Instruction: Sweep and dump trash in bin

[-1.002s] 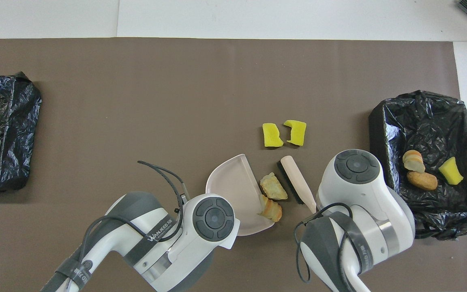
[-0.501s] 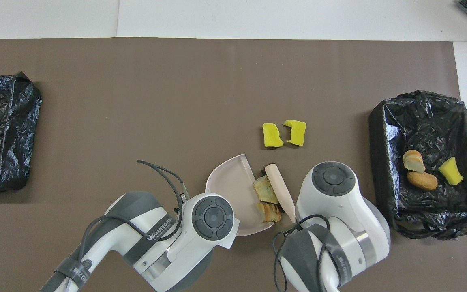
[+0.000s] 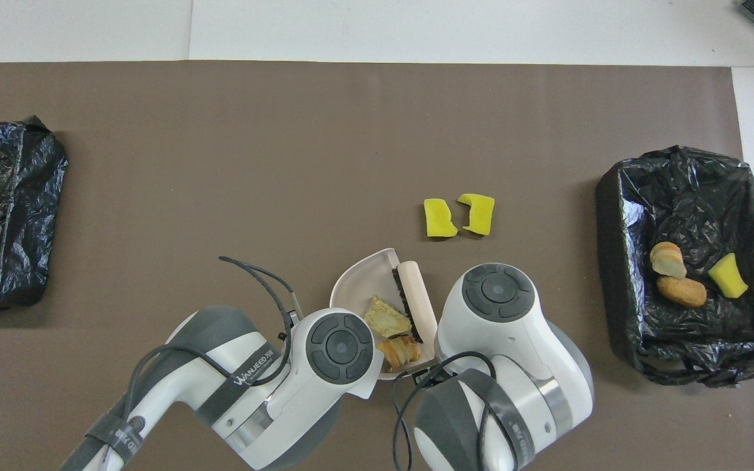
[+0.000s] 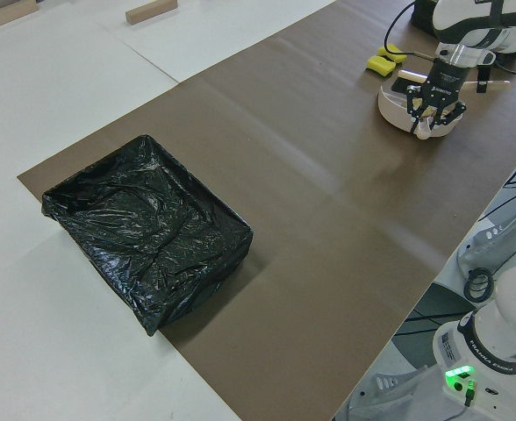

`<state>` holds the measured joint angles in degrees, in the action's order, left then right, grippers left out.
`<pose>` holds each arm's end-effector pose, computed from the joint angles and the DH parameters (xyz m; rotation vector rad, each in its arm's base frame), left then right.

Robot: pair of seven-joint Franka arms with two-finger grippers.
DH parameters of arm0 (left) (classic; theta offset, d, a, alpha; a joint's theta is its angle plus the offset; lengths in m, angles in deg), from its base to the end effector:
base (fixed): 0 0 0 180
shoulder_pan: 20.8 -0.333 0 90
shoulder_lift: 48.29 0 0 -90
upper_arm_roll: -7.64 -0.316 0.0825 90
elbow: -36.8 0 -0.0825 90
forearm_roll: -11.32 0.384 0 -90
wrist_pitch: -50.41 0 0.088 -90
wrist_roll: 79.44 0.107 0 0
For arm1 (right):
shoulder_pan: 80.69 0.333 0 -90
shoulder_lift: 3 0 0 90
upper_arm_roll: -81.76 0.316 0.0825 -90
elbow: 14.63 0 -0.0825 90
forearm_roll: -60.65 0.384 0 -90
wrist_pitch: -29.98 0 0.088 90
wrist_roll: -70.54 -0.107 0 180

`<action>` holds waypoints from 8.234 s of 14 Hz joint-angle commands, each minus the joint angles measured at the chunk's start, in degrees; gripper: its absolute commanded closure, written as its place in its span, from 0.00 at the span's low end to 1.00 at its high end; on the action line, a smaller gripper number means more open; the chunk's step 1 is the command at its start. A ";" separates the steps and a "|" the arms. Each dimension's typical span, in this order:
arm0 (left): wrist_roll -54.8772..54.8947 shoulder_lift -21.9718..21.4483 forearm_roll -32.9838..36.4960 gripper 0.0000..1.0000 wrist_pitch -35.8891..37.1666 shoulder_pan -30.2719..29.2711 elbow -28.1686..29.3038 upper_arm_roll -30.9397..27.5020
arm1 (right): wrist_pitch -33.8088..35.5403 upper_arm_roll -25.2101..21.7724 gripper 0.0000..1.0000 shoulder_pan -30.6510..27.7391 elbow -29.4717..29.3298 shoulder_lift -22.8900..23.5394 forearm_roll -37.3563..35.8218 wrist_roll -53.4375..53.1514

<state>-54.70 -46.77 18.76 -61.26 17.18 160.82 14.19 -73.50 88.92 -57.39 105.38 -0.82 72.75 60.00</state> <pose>0.3707 -0.3524 0.3662 -2.3916 1.7658 0.3270 0.4338 0.2751 0.3831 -2.9882 -0.3983 0.5717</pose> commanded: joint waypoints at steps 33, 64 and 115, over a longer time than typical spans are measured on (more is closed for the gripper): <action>17.71 12.02 6.18 1.00 -5.14 -11.34 -12.41 -0.23 | -7.70 0.66 1.00 -3.19 -6.01 8.80 -6.30 -11.07; 21.39 10.79 6.01 1.00 -7.07 -14.68 -11.88 -0.14 | 9.51 -0.04 1.00 3.08 -14.28 10.14 -12.62 -17.77; 83.72 27.67 39.03 1.00 -11.11 -69.53 -54.42 -0.58 | -1.20 0.14 0.00 25.83 -2.32 5.20 2.15 -37.18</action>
<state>28.73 -17.62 53.93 -70.45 -53.27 104.30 14.19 -76.78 88.90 -30.18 104.35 4.98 76.38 23.87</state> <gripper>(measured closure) 0.683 0.000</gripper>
